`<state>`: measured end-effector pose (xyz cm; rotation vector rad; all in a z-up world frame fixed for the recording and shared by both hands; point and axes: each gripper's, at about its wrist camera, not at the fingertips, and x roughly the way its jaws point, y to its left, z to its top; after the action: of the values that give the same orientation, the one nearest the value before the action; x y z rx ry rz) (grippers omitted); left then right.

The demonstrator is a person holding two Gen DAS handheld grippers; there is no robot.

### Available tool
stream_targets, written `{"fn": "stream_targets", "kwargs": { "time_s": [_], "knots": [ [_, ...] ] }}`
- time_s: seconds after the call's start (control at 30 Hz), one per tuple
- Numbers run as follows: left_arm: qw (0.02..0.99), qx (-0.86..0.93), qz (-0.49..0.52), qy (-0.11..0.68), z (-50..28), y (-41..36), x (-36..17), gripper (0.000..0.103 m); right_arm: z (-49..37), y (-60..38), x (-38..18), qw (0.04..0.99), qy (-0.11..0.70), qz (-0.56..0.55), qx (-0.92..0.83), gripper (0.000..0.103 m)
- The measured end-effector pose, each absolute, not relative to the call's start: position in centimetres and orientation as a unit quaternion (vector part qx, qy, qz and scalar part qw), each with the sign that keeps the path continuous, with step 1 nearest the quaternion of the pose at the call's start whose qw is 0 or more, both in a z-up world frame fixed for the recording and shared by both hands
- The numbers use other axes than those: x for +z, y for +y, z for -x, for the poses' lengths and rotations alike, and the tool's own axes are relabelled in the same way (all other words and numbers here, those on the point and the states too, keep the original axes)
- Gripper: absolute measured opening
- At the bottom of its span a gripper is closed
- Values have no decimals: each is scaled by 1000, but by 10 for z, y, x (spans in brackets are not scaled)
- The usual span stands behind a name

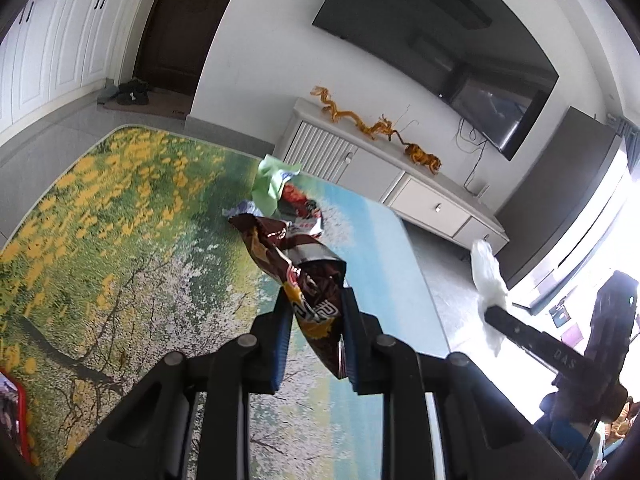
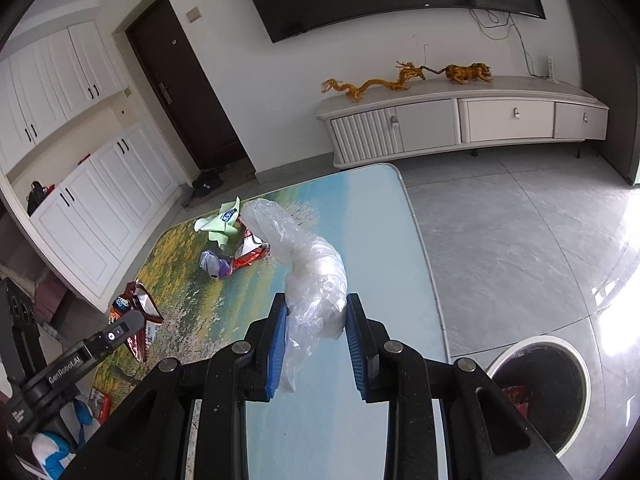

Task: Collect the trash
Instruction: 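Lift the brown chip bag and clear plastic bag off the table with both tools, then carry both items over the white bin and open both tools to drop them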

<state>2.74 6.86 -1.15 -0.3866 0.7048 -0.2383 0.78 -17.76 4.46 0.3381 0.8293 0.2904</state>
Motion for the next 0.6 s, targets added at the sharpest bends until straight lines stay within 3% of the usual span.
{"fn": "stream_targets", "kwargs": {
  "time_s": [0.6],
  "knots": [
    [920, -166, 141, 327, -14, 6, 32, 22, 44, -280, 45, 901, 358, -238, 66, 26]
  ]
}}
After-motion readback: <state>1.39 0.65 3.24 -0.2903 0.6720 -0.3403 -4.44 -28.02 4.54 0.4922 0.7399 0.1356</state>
